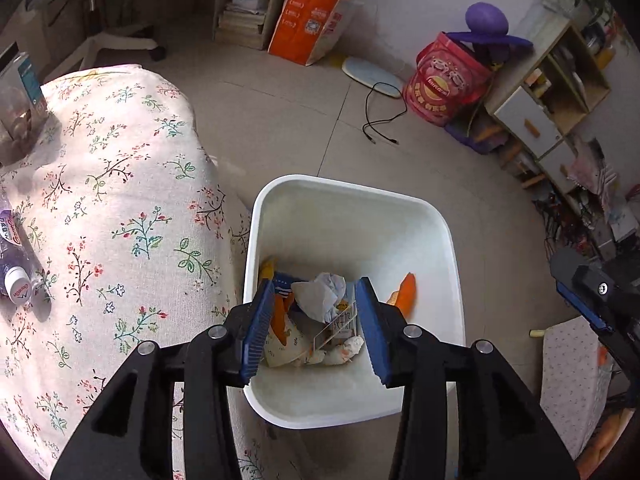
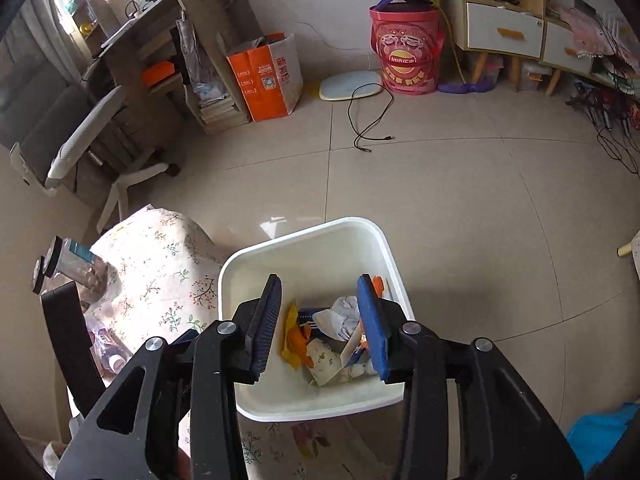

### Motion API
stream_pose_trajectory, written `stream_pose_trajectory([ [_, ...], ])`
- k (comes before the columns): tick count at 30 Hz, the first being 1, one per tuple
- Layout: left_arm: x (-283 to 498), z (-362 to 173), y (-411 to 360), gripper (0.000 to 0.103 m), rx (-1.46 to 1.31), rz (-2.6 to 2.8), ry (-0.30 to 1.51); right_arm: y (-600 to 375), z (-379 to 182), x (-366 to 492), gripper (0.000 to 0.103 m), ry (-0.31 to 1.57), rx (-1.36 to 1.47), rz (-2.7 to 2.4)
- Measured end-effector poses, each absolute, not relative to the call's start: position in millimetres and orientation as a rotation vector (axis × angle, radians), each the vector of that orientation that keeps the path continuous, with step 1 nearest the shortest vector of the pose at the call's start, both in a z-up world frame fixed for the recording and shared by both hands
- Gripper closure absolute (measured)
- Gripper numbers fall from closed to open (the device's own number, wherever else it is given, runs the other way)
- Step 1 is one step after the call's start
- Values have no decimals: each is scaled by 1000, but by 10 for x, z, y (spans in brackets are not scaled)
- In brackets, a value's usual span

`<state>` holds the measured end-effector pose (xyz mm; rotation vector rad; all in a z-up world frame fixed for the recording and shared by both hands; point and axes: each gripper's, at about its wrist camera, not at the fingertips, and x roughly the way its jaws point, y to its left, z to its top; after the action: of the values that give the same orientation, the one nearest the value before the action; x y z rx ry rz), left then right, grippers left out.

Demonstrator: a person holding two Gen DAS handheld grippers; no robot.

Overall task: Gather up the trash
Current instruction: 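Carry both orange peels over the bin and open both tools, then move the left tool to the red noodle cup while the right tool reaches the water bottle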

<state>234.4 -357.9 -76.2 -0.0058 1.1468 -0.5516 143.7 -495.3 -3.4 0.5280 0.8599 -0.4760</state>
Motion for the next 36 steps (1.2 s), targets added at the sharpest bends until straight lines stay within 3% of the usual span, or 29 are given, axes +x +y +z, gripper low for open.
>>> stream_pose_trajectory([
  [20, 2450, -478, -2597, 60, 40, -435, 1116, -4816, 22, 1553, 58, 863, 496, -479],
  [25, 2684, -324, -1870, 48, 67, -310, 1088, -4706, 20, 1657, 53, 878, 464, -466],
  [27, 2809, -278, -1519, 37, 78, -236, 1082, -4629, 16, 1713, 50, 886, 441, -456],
  [36, 3183, -317, -300, 26, 65, -120, 1107, -4098, 21, 2047, 43, 930, 296, -360],
])
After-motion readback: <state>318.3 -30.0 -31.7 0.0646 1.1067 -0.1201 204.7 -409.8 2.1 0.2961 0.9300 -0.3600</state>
